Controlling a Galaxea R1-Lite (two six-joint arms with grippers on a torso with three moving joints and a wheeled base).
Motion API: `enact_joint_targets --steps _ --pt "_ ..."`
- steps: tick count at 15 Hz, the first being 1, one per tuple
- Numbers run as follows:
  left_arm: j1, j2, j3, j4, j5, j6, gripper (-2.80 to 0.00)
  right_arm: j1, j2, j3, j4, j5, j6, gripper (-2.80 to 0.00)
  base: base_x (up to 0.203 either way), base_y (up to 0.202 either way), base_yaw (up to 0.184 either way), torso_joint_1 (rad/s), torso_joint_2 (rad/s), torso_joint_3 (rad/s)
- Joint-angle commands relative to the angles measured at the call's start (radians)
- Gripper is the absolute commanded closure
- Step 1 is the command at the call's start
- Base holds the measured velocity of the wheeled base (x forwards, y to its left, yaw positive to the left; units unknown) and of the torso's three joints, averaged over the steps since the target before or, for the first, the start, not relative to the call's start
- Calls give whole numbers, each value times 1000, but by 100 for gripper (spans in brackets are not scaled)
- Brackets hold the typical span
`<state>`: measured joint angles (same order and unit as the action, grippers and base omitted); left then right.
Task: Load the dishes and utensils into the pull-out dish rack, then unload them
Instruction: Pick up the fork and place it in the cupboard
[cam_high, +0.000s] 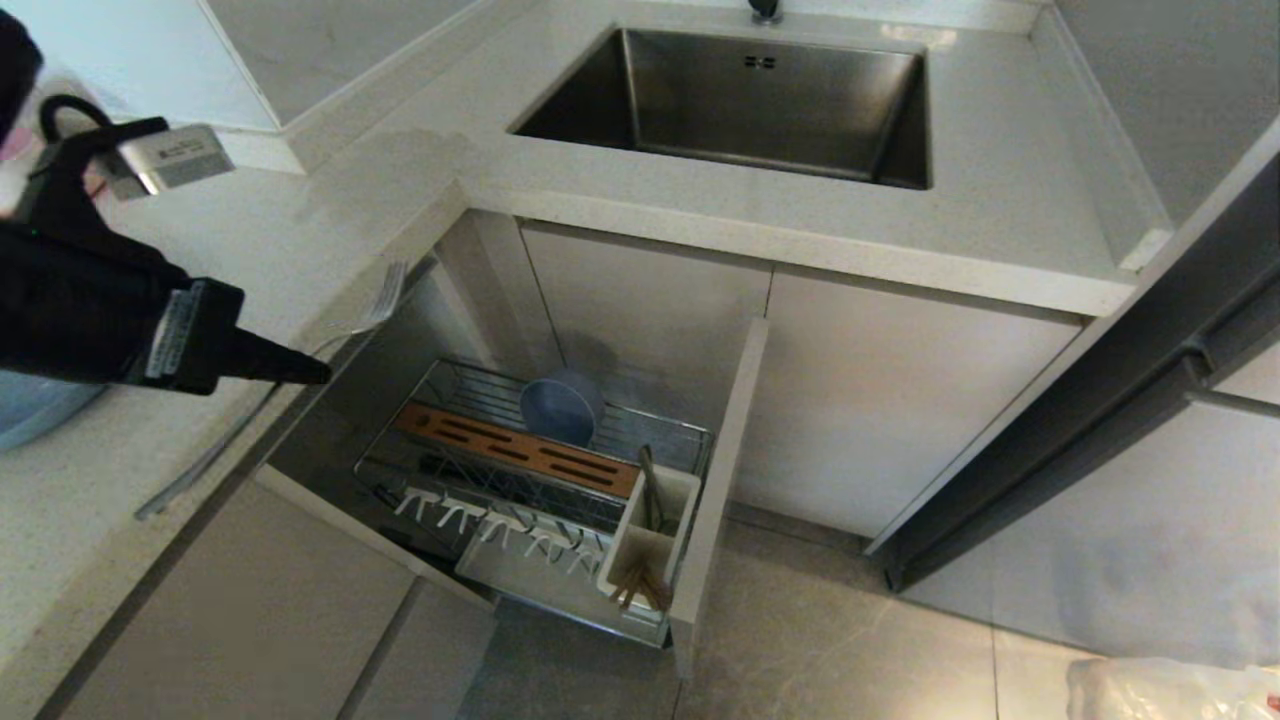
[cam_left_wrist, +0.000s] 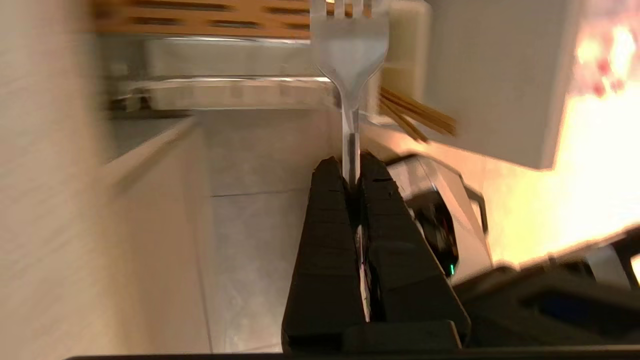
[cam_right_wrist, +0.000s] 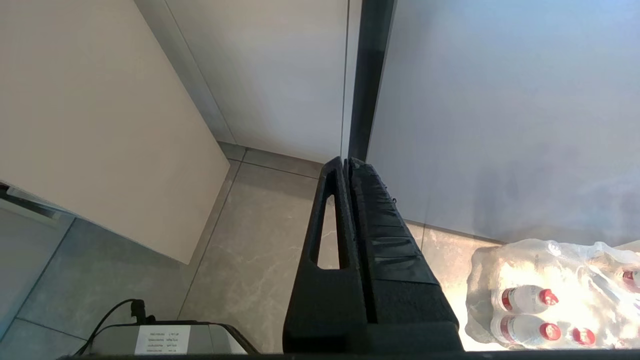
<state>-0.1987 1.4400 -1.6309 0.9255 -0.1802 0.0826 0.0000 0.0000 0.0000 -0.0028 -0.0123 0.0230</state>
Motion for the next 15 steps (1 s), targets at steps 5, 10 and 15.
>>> enact_joint_targets --steps 5,10,15 --pt "-142 134 8 1 56 4 0 0 1 0 0 0 0 0 0 0 0 0 0 0" --pt "-213 273 -1 2 69 0 0 0 2 0 0 0 0 0 0 0 0 0 0 0" --pt "-282 403 -7 4 67 -7 0 0 2 0 0 0 0 0 0 0 0 0 0 0"
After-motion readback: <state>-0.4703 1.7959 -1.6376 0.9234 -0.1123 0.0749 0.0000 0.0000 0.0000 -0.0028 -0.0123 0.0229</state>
